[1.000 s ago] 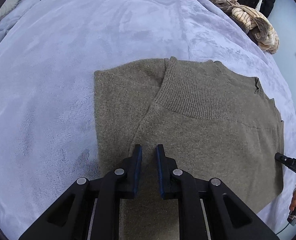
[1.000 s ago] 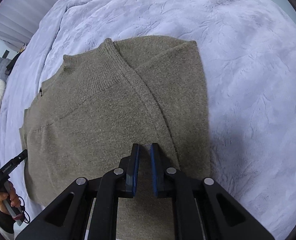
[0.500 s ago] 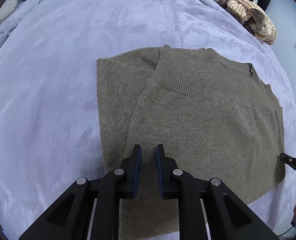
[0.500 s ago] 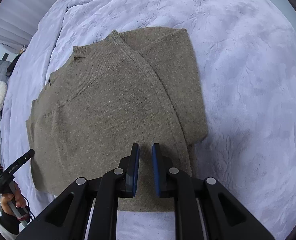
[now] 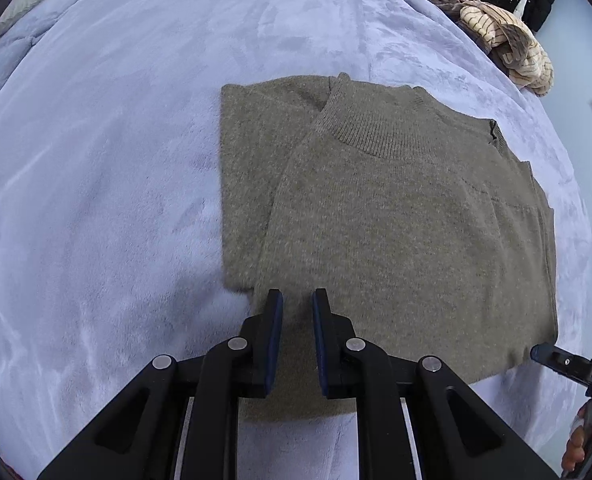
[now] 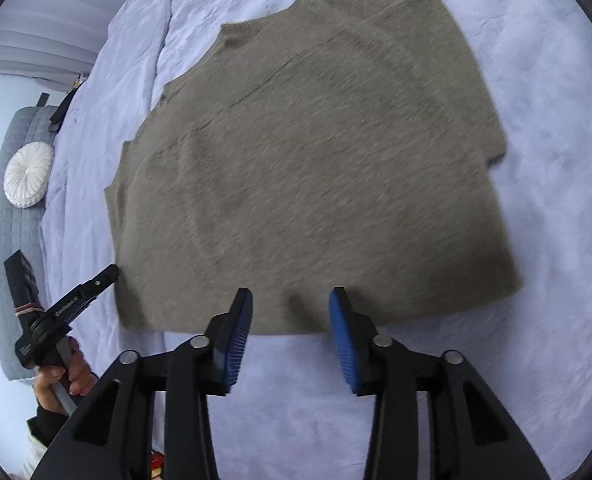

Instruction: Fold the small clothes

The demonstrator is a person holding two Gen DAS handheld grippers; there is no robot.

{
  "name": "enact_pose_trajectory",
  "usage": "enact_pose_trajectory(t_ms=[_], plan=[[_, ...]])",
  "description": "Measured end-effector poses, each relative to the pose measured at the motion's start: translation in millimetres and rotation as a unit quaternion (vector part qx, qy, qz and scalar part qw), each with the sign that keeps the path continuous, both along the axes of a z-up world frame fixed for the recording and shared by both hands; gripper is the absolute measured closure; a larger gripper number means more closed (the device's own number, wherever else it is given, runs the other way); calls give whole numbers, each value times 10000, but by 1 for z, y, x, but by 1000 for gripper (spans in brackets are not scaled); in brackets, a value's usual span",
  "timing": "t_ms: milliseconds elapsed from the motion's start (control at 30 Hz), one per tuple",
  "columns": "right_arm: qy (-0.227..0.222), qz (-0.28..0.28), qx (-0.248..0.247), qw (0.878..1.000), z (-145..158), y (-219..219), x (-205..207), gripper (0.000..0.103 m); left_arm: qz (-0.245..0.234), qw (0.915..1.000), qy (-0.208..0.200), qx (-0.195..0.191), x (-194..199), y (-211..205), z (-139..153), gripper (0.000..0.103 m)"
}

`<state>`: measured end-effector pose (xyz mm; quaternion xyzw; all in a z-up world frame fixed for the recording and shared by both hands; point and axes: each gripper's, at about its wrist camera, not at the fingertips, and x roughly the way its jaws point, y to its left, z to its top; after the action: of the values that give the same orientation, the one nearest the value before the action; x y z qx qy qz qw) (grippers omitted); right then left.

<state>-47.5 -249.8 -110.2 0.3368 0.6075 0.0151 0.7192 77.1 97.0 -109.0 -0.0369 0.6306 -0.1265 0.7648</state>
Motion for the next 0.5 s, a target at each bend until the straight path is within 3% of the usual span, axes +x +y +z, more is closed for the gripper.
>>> enact_pose_trajectory(t_ms=[33,67,100,133,267,433,500], plan=[[-20,52,259,9996,-3,13,0,54,-6,10000,-5,58,-4,3,0,66],[-30,89,514,9986,-7,25,0,54,23,9999,-33,165,-8,7,1,22],[-38,113,782,9969,-11,37,1,53,97,9995,-146,268,-13,11,3,1],[-46,120,1095,9939,-16,52,3,52,150,9990,-303,301,-19,17,6,1],[18,-3,2248,9744,-44,115,17,47,389,9986,-235,278,-27,42,3,1],[253,-250,3003,9532,-81,174,34,43,867,9962,-62,83,-36,83,-3,1],[245,-612,3172,9461,-94,185,37,43,1010,9949,-1,36,-41,96,-6,1]])
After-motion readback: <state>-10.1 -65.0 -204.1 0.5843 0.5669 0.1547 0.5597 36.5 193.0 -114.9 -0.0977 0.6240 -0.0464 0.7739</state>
